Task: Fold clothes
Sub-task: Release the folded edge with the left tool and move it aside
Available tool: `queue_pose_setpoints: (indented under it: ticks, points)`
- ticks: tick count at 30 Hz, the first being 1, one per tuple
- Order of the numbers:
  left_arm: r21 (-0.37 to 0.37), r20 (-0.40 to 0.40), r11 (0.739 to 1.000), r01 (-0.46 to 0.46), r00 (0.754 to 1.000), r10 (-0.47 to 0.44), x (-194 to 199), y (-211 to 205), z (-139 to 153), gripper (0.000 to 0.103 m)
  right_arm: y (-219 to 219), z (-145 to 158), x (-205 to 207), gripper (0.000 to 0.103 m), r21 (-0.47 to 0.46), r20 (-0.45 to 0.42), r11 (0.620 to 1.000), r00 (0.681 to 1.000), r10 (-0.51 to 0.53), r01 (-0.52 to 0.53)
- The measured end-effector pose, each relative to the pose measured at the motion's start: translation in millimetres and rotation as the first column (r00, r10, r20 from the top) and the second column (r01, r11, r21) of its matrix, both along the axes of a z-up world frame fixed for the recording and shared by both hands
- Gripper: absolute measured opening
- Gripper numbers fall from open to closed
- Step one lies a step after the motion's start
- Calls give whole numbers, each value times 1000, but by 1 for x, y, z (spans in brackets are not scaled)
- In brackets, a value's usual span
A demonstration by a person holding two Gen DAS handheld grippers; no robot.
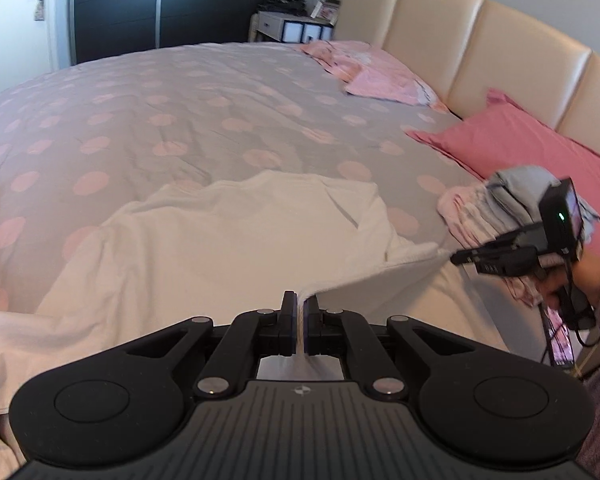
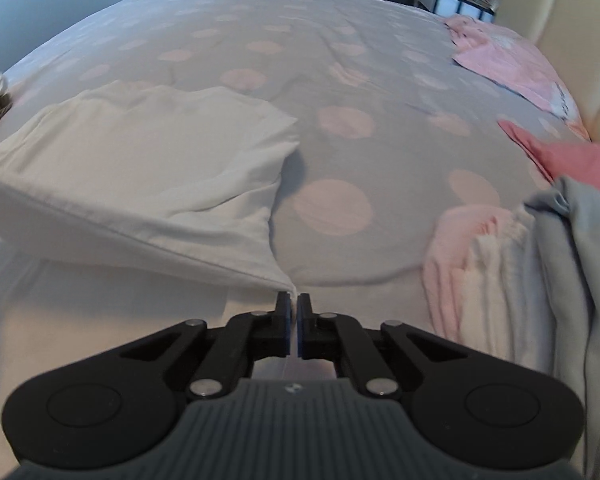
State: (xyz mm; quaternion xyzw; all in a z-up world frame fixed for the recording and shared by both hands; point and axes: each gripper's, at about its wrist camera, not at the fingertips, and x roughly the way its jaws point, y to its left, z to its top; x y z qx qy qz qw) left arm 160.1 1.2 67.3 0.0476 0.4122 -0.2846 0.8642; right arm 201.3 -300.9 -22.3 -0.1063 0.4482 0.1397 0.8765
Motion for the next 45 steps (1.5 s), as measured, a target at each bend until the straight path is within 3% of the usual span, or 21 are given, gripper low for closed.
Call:
queue_pose_setpoints:
  ticks: [5, 9, 12, 17, 19, 21, 23, 24, 25, 28, 33, 37, 40, 42, 44, 45]
  points:
    - [15, -36, 991, 129, 991, -129, -20, -32, -4, 1, -22, -10, 6, 0, 22, -25, 998, 998, -54, 54]
    - [28, -63, 983, 183, 981, -181, -32, -46, -7, 1, -40, -17, 10, 0, 39, -46, 994, 994, -96, 98]
    - [24, -70, 981, 194, 979, -192, -34, -49, -7, 1, -35, -14, -1, 6, 71, -16, 997, 1000, -3, 5]
    - [13, -70, 980, 197, 978, -196, -37, -53, 1, 1, -17, -23, -14, 8, 3, 12, 993, 993, 115, -115]
    - [7, -63, 979, 205, 977, -204, -41, -57, 6, 1, -14, -29, -14, 15, -32, 27, 991, 991, 134, -133]
    - [0, -59, 976, 216, 975, -216, -46, -60, 11, 1, -12, -32, -11, 34, -48, 43, 990, 990, 134, -132]
    - [-7, -55, 968, 250, 967, -250, -52, -64, 16, 1, -12, -33, -6, 31, -52, 36, 992, 993, 117, -115]
    - [-10, -54, 964, 267, 962, -267, -56, -67, 19, 1, -13, -34, -4, 17, -53, 32, 993, 994, 108, -106]
    - [-17, -54, 954, 300, 952, -300, -61, -70, 21, 1, -13, -35, -1, 2, -55, 28, 994, 995, 99, -98]
    - [-49, -68, 902, 428, 900, -431, -82, -84, 26, 1, -14, -37, 6, 1, -60, 18, 996, 997, 73, -72]
    - [-132, -174, 790, 599, 770, -614, -120, -119, 3, 1, -15, -41, 18, 0, -69, 0, 997, 1000, 29, -29]
    - [-90, -239, 774, 627, 741, -628, -135, -143, -29, 1, -24, -37, 21, 0, -30, -18, 1000, 1000, -3, 2]
    - [-47, -266, 782, 622, 747, -610, -136, -150, -46, 2, -27, -32, 16, 1, -12, -37, 1000, 999, 3, -3]
    - [-48, -288, 781, 623, 740, -608, -133, -148, -52, 16, -26, -27, 10, 4, -8, -49, 1000, 999, 18, -18]
    - [-57, -278, 785, 617, 745, -606, -130, -144, -52, 41, -27, -21, 0, 6, -3, -51, 999, 998, 32, -33]
    - [-59, -274, 787, 614, 748, -604, -128, -142, -52, 44, -28, -17, -5, 6, 6, -53, 999, 998, 38, -38]
